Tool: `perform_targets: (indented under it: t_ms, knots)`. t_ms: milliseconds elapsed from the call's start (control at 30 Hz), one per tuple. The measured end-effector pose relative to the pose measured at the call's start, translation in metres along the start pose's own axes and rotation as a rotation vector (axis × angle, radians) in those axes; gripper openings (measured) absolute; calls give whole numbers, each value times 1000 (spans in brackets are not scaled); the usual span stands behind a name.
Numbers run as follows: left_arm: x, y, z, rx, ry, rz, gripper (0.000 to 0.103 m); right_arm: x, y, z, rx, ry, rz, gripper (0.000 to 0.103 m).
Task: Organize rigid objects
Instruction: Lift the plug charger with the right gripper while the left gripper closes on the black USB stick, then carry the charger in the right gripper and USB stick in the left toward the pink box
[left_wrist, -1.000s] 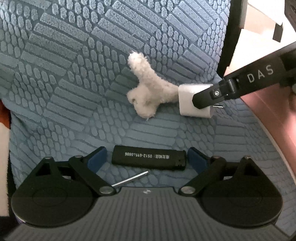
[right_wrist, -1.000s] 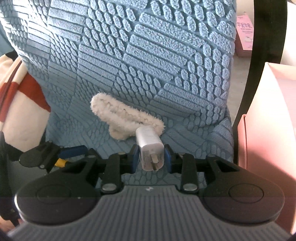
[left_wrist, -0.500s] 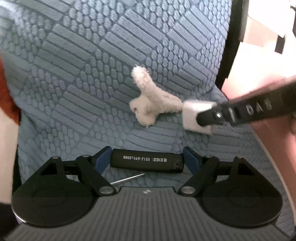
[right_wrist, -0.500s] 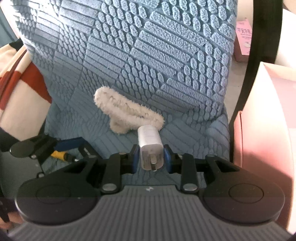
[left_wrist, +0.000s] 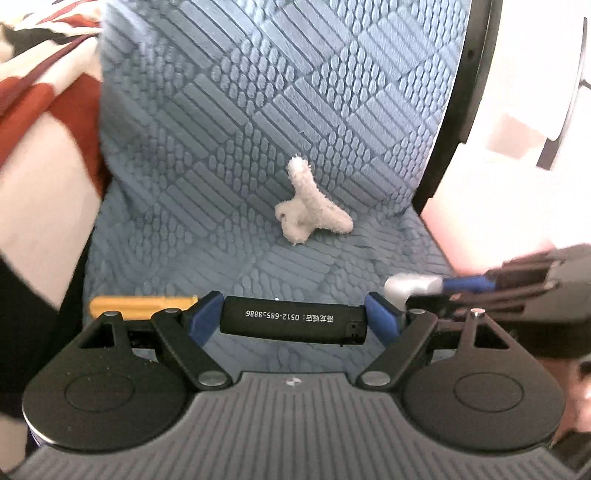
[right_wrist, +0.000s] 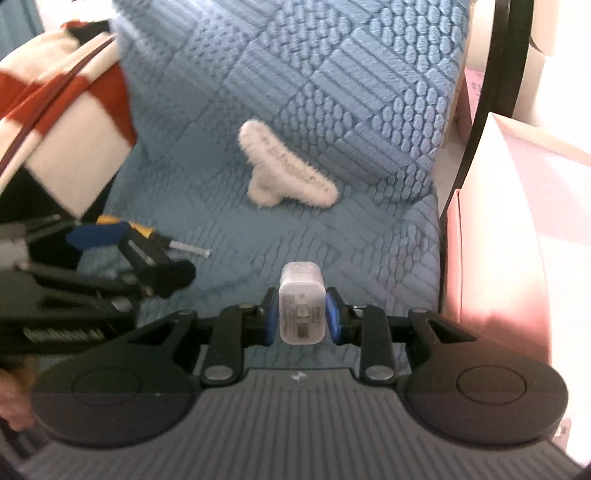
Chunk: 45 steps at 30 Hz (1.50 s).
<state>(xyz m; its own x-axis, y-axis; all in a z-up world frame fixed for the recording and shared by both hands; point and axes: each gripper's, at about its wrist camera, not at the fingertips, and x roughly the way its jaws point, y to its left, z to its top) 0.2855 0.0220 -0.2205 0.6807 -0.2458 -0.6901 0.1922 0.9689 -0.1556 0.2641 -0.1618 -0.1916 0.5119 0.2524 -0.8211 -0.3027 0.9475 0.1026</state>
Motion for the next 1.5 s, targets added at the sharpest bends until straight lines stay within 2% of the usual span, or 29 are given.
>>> perform_targets:
  t_ms: [300,667,967,1100,1367,1400,1433,1500]
  knots:
    - [-51,5,-33,-105,-3,-22,86,-19,15,-39,7,18,15,30]
    - [-95,-6,-60,-190,-31,-38,86,-45,40,-81,-1,25,-17,30]
    - [-95,-10,-66,-205,-13,-22,86,-51,49,-95,11,43,-21,32]
    - [-87,-5,-67,-220,4,-17,86,-41,45,-91,38,77,-20,45]
    - [-74,0,-68,-241,32,-10,86,-19,42,-86,69,79,-26,42]
    - [-74,0,-67,-239,34,-10,86,-19,43,-86,57,77,-35,39]
    - [-73,0,-67,-236,36,-10,86,-19,44,-87,46,75,-43,32]
    - [-73,-1,-66,-230,37,-7,86,-19,45,-87,34,74,-47,30]
